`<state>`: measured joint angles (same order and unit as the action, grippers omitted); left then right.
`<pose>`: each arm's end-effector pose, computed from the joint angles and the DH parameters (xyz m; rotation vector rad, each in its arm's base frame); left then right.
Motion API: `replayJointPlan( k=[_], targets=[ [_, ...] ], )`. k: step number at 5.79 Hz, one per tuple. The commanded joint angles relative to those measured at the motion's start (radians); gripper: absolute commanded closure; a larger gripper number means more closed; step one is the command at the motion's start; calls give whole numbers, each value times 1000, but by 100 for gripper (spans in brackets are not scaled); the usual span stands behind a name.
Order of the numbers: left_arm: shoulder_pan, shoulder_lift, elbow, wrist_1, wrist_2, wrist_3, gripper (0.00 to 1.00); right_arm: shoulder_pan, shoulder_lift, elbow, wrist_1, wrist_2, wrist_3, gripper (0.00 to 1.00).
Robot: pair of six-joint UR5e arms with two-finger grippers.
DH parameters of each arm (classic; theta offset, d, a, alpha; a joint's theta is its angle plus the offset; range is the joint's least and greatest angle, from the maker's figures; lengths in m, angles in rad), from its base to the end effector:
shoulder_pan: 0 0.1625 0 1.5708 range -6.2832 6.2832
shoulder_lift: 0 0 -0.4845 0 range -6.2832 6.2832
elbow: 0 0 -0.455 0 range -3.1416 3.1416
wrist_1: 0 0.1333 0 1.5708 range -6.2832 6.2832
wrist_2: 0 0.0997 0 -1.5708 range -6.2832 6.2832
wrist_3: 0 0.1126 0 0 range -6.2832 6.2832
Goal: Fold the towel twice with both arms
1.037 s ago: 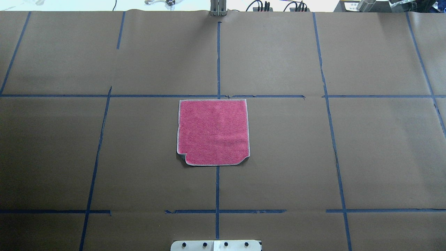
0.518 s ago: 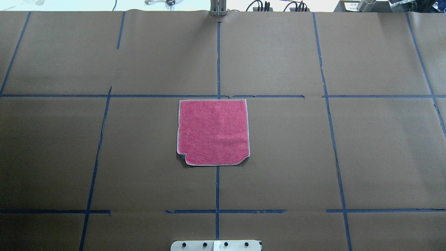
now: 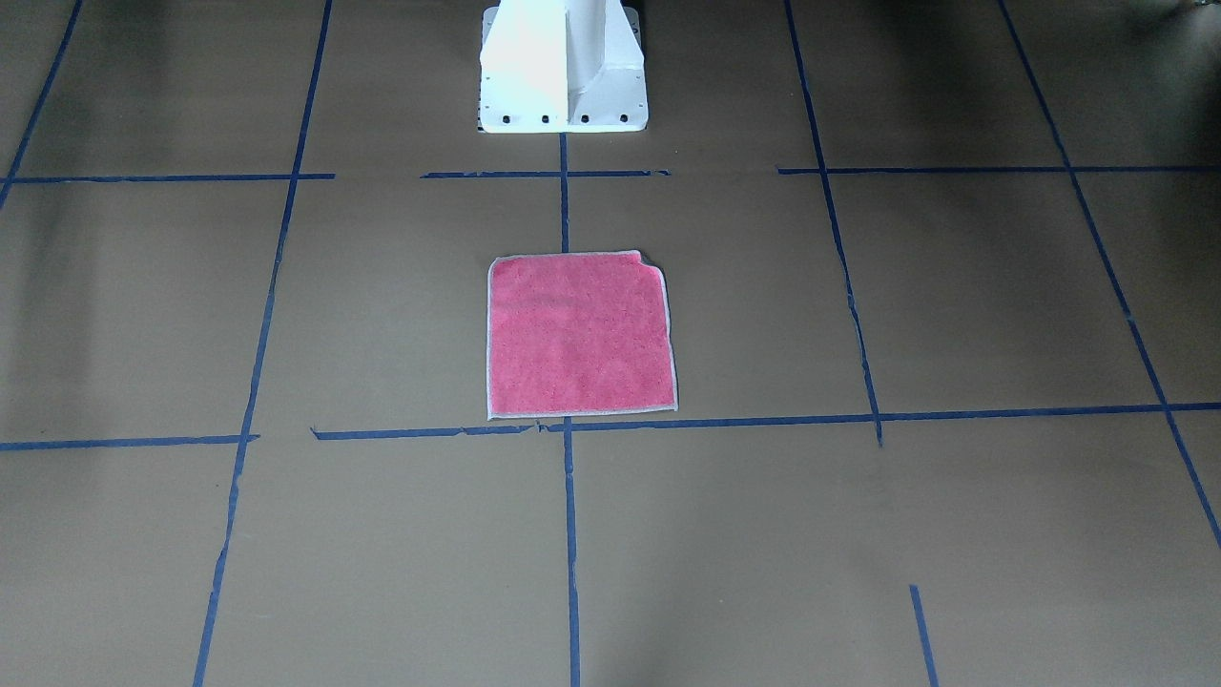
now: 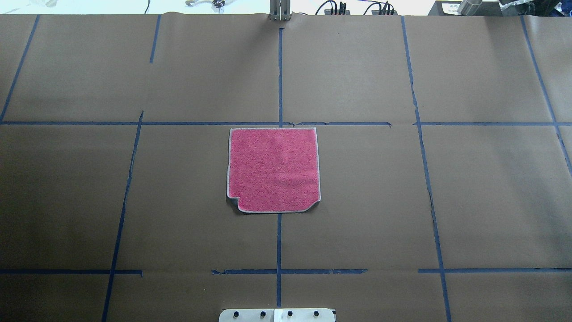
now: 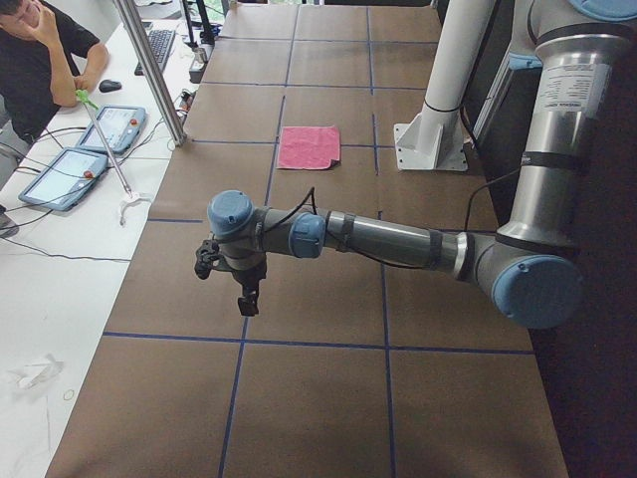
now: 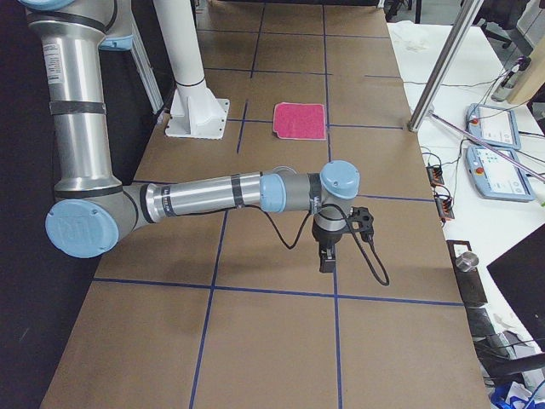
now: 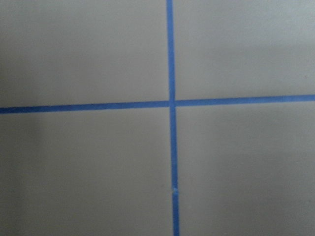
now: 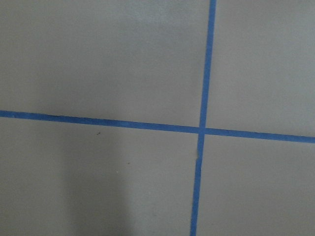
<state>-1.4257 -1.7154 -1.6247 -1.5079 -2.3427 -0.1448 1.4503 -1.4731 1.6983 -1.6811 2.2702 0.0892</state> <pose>0.0363 -0.6269 0.6187 0.0161 0.7812 0.0526 -0.0117 -0.6027 0.6173 0.0365 -0.7064 -0.0702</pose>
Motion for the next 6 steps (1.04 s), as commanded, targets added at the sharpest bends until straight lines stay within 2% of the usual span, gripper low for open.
replayJointPlan(
  k=[1, 2, 4, 5, 6],
  targets=[
    [141, -144, 5, 3, 2, -220, 0, -106, 83, 6, 3, 2, 151, 0],
    [231, -209, 2, 3, 3, -365, 0, -163, 141, 15, 1, 3, 252, 0],
    [367, -338, -7, 3, 55, -662, 0, -330, 171, 133, 1, -18, 578, 0],
    [430, -387, -18, 3, 90, -832, 0, -419, 190, 196, 1, -55, 757, 0],
    [499, -404, -61, 3, 107, -1004, 0, -526, 219, 236, 1, -131, 943, 0]
  ],
)
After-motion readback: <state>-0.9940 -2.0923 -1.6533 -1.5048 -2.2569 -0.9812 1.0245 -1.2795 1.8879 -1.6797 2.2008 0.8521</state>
